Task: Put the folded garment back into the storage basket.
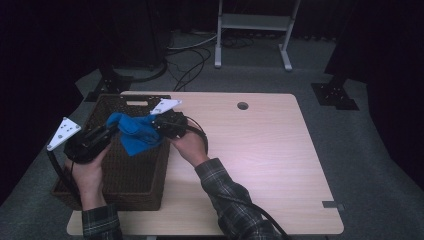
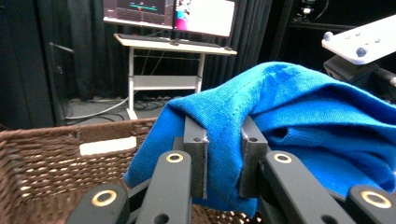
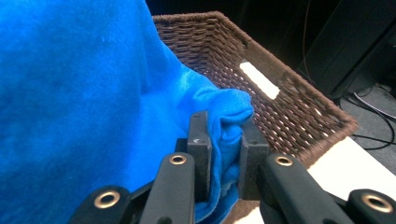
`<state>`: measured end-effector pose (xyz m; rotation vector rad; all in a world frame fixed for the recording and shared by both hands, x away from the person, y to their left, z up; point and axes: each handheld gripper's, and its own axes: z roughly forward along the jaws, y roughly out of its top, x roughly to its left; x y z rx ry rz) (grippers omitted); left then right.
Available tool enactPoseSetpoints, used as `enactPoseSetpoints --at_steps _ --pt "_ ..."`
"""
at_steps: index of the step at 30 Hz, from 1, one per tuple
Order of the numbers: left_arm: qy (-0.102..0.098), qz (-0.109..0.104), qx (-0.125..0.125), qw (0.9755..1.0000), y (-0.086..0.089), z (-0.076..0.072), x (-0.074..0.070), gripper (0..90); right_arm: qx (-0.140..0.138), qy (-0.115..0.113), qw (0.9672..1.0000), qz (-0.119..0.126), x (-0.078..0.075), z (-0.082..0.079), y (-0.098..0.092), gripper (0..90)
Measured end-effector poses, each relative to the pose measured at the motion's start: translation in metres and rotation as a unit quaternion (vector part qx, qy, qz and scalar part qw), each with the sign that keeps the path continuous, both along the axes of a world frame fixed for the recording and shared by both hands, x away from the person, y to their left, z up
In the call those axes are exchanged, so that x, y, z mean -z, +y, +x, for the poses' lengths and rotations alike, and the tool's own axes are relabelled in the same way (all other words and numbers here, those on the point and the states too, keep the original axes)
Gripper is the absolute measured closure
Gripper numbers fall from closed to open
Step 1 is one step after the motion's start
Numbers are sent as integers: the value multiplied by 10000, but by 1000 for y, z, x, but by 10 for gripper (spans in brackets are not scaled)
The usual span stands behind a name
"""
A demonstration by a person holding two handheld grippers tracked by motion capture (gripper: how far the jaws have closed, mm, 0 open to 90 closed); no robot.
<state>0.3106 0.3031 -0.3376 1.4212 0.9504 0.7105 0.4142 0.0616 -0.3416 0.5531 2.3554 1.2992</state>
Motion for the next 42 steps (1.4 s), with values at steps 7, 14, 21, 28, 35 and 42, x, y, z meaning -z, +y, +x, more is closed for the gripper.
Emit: enactPoseSetpoints --at_steps 7,14,21,28,35,42 --pt "-5 -29 -192 9998 15 -4 2 782 -117 24 9999 -1 2 5 22 790" --pt "46 -44 -356 9993 29 -5 6 782 -202 80 9998 31 6 11 39 790" --pt "150 8 -534 9985 42 -7 9 782 -286 127 9995 80 12 15 54 789" --pt "288 39 -639 9975 55 -8 14 781 -376 153 9992 67 15 19 68 789" --pt "463 81 -697 9965 57 -4 17 781 -379 226 9990 85 20 26 76 789" --pt "537 92 -667 9963 58 -3 19 780 -322 274 9990 126 21 29 77 789"
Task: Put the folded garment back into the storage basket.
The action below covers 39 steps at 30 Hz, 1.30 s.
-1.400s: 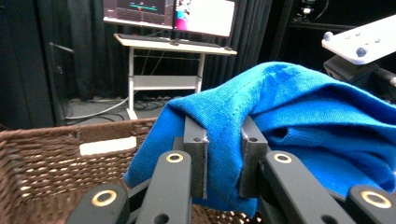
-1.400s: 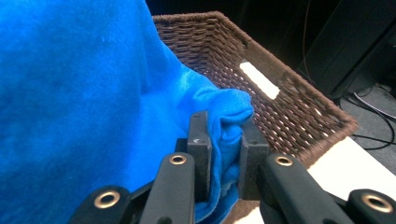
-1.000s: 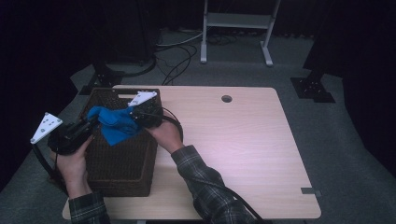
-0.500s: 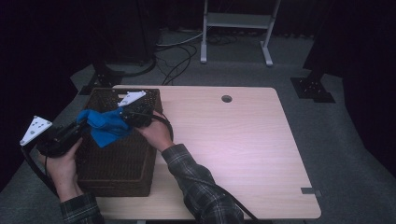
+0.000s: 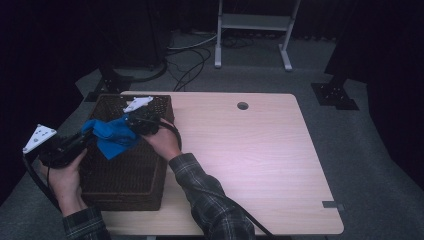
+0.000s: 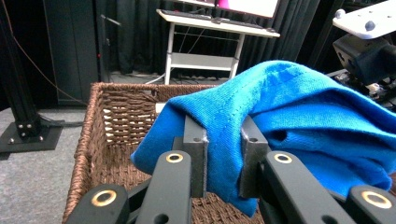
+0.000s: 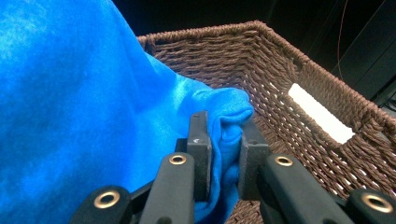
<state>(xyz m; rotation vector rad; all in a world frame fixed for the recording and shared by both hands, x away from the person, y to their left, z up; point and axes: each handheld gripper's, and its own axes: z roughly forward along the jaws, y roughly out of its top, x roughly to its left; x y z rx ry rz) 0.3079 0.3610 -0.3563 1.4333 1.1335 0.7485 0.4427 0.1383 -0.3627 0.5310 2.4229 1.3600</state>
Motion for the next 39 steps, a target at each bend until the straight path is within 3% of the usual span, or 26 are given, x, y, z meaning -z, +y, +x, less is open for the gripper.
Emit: enactPoseSetpoints --at_steps 14,18,25,29,35,39 --pt "38 78 39 10000 1 1 1 755 -16 -67 10000 -33 0 -1 2 789" --pt "27 122 -25 9999 1 1 1 701 -5 -64 10000 -23 0 -1 3 789" --pt "-46 190 -216 9996 0 2 2 462 -18 -54 9999 -117 0 -1 5 790" --pt "-197 194 -284 9992 -1 3 2 292 -9 -71 9999 -135 0 -2 5 790" --pt "-180 268 -409 9986 -4 6 2 17 -23 -90 9999 -113 0 -2 5 790" --pt "-282 324 -453 9980 -5 5 1 0 -22 -84 9999 -88 0 -2 5 788"
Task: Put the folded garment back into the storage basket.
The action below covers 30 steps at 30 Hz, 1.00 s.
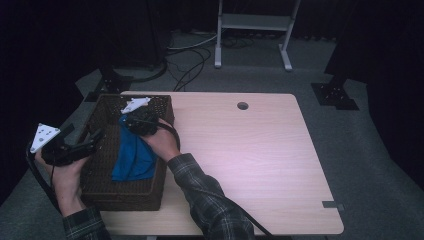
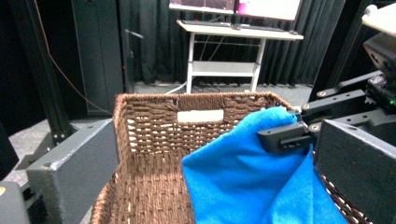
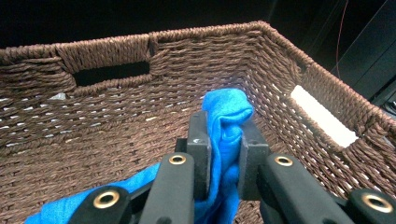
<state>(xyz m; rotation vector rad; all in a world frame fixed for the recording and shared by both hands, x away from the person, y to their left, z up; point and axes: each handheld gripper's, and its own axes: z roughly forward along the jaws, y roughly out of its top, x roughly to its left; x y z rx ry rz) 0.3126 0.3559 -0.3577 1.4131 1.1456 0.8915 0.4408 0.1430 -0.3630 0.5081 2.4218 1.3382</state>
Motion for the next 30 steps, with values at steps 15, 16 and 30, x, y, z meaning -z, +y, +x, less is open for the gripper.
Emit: enactPoseSetpoints --at_steps 15,16,30 --pt "43 52 40 10000 -1 1 0 0 24 -74 10000 26 0 -1 0 785" --pt "44 59 52 10000 -1 1 0 1 30 -87 9999 40 0 -1 -1 782" --pt "79 162 60 9998 -3 2 0 0 64 -16 9998 185 -2 2 -3 323"
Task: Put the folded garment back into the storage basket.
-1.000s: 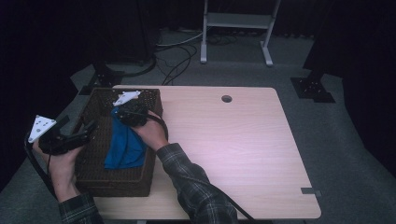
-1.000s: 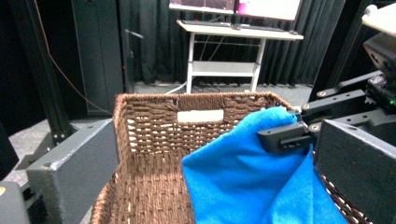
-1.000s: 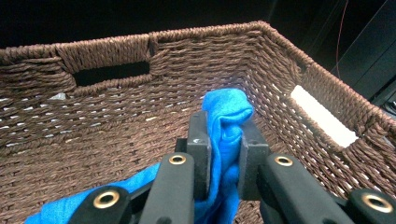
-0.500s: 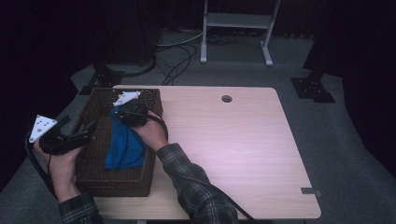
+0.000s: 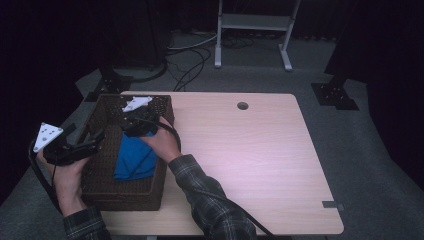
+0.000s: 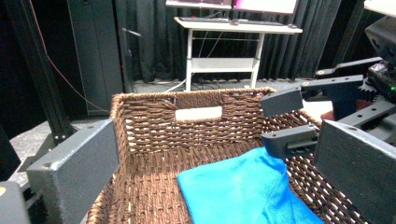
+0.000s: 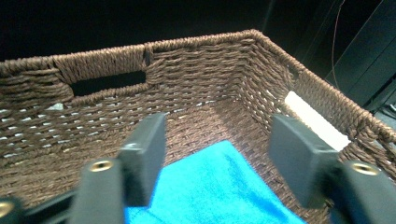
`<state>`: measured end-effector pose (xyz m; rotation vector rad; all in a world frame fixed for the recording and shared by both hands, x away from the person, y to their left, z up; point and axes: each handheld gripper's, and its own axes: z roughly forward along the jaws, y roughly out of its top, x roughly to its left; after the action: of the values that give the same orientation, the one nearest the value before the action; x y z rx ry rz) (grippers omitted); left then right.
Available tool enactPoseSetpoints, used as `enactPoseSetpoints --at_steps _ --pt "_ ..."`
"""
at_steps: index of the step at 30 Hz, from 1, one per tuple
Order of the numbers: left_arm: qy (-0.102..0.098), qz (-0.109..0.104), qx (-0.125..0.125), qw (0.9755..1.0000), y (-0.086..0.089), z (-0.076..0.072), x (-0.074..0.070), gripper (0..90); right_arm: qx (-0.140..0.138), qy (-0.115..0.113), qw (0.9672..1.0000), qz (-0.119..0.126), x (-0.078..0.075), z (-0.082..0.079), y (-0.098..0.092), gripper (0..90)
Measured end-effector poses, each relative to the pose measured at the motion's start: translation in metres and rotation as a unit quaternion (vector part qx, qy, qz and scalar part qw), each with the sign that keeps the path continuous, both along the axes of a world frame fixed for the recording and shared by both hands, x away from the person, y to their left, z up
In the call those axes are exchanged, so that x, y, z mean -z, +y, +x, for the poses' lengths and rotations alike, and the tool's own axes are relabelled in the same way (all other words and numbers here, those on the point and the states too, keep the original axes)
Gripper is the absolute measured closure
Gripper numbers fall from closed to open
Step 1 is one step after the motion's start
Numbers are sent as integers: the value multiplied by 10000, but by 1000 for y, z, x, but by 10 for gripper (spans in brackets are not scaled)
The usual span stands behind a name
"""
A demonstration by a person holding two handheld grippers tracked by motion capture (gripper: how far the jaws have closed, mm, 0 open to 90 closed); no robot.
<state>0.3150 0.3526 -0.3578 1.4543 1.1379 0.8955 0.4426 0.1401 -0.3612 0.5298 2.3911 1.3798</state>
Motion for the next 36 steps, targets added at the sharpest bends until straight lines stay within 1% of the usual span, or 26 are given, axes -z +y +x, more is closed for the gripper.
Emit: enactPoseSetpoints --at_steps 2,4,6,8,10,13,16,19,22,26,29,31,34,36 --pt "9 29 7 10000 -1 0 0 0 -44 49 10000 65 0 1 -2 262" --pt "8 42 12 10000 -1 0 0 0 -24 139 9998 144 -1 3 -3 172" --pt "-20 57 7 10000 -1 0 0 0 -23 93 9997 204 -1 3 -4 85" --pt "-8 71 5 10000 -1 0 0 0 42 85 9997 225 -1 3 -5 42" --pt "-5 81 -5 10000 -2 0 -1 0 10 74 9996 280 -1 3 -5 19" --pt "4 98 -24 9999 -2 1 -1 0 6 29 9994 338 -2 3 -7 0" --pt "-27 116 -33 9999 -3 1 -1 0 -41 -5 9992 395 -3 0 -9 0" --pt "-100 151 -38 9998 -4 0 -2 0 -76 -54 9993 368 -7 -3 -12 0" --pt "-63 205 -58 9998 -5 1 -2 0 -76 -120 9992 378 -13 -5 -19 0" --pt "-34 271 -129 9995 -6 0 -2 0 -97 -129 9987 487 -21 -10 -33 0" --pt "-67 251 -120 9996 -6 -1 -2 0 -95 -185 9988 444 -26 -14 -46 0" --pt "-106 243 -98 9996 -6 -2 -2 0 -94 -216 9987 460 -29 -17 -56 0" --pt "-101 305 -144 9994 -7 -2 -2 0 -41 -255 9984 504 -34 -21 -72 0" --pt "-108 298 -152 9994 -7 -2 -2 0 2 -295 9981 541 -38 -22 -84 0"
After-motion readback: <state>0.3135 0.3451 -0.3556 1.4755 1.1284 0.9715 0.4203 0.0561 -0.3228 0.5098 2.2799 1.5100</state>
